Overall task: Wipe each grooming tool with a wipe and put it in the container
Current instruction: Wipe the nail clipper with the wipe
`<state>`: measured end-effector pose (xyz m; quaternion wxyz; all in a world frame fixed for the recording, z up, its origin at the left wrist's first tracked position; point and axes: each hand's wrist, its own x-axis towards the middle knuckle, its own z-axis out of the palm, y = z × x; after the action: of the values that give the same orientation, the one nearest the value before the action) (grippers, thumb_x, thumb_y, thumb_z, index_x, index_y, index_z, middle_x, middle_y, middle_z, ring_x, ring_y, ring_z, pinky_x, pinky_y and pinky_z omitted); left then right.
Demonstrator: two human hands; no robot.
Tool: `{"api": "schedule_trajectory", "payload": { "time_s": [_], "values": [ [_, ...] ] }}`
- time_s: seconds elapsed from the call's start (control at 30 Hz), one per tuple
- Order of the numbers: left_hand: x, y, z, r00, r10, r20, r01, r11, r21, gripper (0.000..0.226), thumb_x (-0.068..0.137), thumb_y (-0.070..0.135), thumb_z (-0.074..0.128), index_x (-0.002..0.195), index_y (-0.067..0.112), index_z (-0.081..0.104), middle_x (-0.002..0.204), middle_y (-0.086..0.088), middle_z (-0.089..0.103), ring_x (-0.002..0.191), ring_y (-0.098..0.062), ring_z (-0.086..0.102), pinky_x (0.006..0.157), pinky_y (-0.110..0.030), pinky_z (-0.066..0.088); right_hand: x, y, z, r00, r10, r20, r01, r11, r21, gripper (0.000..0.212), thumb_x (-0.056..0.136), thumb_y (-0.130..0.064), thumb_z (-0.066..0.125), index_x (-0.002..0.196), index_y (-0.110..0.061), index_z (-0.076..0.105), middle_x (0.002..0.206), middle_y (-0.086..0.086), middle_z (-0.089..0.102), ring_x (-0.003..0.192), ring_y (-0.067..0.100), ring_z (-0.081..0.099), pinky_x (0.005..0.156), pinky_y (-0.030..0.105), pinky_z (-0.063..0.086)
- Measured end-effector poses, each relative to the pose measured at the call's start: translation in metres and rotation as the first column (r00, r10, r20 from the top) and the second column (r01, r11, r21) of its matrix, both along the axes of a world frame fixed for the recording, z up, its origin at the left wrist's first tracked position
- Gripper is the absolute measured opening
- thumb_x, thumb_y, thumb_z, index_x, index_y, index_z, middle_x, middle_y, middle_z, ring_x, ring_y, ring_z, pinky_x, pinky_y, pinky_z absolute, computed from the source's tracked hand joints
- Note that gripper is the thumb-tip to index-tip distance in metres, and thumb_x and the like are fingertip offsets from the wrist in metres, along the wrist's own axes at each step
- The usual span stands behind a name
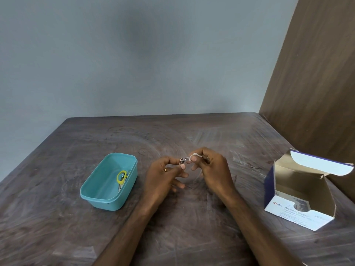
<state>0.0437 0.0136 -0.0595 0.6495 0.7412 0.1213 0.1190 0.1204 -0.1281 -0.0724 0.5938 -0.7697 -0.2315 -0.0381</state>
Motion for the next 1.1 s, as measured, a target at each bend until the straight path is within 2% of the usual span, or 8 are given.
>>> {"api": "schedule_trajectory", "payload": {
  "time_s": [0.1,0.37,0.57,0.67,0.77,0.87,0.97,1.1],
  "values": [
    [-0.0027,0.0002,0.0022,1.000,-0.021,-0.003,0.021,1.000,0.003,0.010,0.092,0.017,0.067,0.098,0.011,0.070,0.074,-0.012,0.076,0.052,-0.029,0.065,0.047,-0.026,0.046,-0.0007,-0.0003,0.0002,0.999,0.010,0.050,-0.009,1.000,-0.009,0.008,0.095,-0.014,0.065,0.089,-0.017,0.069,0.078,0.001,0.073,0.069,0.012,0.070,0.060,0.018,0.048],
    [-0.0042,0.0024,0.0008,1.000,-0.020,-0.002,0.020,0.997,0.075,0.008,0.088,0.015,0.071,0.094,0.011,0.075,0.075,-0.008,0.076,0.054,-0.021,0.062,0.049,-0.027,0.050,-0.0021,-0.0017,0.0017,0.996,0.041,0.074,-0.039,0.999,-0.019,0.009,0.094,-0.014,0.066,0.094,-0.020,0.073,0.083,-0.006,0.073,0.067,0.011,0.067,0.059,0.018,0.050],
    [-0.0044,0.0019,-0.0004,0.998,-0.058,-0.019,0.057,0.996,-0.070,0.042,0.080,0.001,0.077,0.117,0.019,0.067,0.064,-0.010,0.070,0.049,-0.017,0.060,0.049,-0.027,0.052,-0.0039,0.0011,0.0048,1.000,0.018,-0.011,-0.018,0.999,0.050,0.016,0.088,-0.020,0.075,0.100,-0.023,0.066,0.083,-0.006,0.077,0.063,0.010,0.070,0.058,0.018,0.049],
    [-0.0049,0.0000,0.0023,0.999,-0.038,-0.025,0.033,0.983,-0.183,0.025,0.085,0.004,0.073,0.109,0.013,0.071,0.075,-0.017,0.075,0.052,-0.019,0.063,0.050,-0.027,0.054,-0.0032,0.0016,0.0048,0.996,0.020,-0.087,-0.008,0.990,0.141,0.009,0.088,-0.017,0.074,0.089,-0.022,0.066,0.081,0.001,0.077,0.061,0.015,0.069,0.056,0.022,0.048],
    [-0.0035,-0.0001,0.0005,0.999,0.045,-0.021,-0.049,0.971,-0.234,0.011,0.091,0.012,0.068,0.100,0.008,0.071,0.071,-0.013,0.075,0.055,-0.020,0.067,0.050,-0.027,0.055,-0.0023,0.0010,0.0056,0.977,0.057,-0.203,-0.014,0.978,0.209,0.002,0.088,-0.014,0.075,0.088,-0.014,0.072,0.076,0.010,0.074,0.060,0.018,0.064,0.053,0.031,0.048],
    [-0.0020,0.0007,-0.0019,0.991,0.133,0.005,-0.131,0.976,-0.172,0.011,0.093,0.016,0.066,0.094,0.008,0.073,0.077,-0.013,0.076,0.059,-0.018,0.070,0.052,-0.028,0.057,-0.0041,0.0006,0.0062,0.927,0.148,-0.346,-0.074,0.973,0.219,0.008,0.084,-0.011,0.077,0.087,-0.003,0.074,0.068,0.008,0.068,0.058,0.018,0.056,0.050,0.032,0.048],
    [-0.0023,0.0011,-0.0038,0.984,0.170,0.042,-0.166,0.982,-0.094,0.011,0.091,0.020,0.069,0.094,0.014,0.077,0.081,-0.006,0.077,0.068,-0.015,0.072,0.053,-0.029,0.056,-0.0082,0.0015,0.0062,0.858,0.257,-0.445,-0.162,0.957,0.242,0.011,0.082,-0.010,0.078,0.086,-0.001,0.073,0.074,0.011,0.071,0.061,0.017,0.062,0.051,0.030,0.049],
    [-0.0035,-0.0006,-0.0034,0.982,0.168,0.088,-0.169,0.986,0.005,0.009,0.088,0.019,0.071,0.091,0.019,0.080,0.076,0.002,0.077,0.057,0.001,0.058,0.049,-0.020,0.047,-0.0099,0.0022,0.0062,0.817,0.334,-0.470,-0.210,0.931,0.297,0.012,0.081,-0.009,0.078,0.086,-0.003,0.069,0.079,0.016,0.073,0.066,0.024,0.068,0.048,0.029,0.049]
  ]
}}
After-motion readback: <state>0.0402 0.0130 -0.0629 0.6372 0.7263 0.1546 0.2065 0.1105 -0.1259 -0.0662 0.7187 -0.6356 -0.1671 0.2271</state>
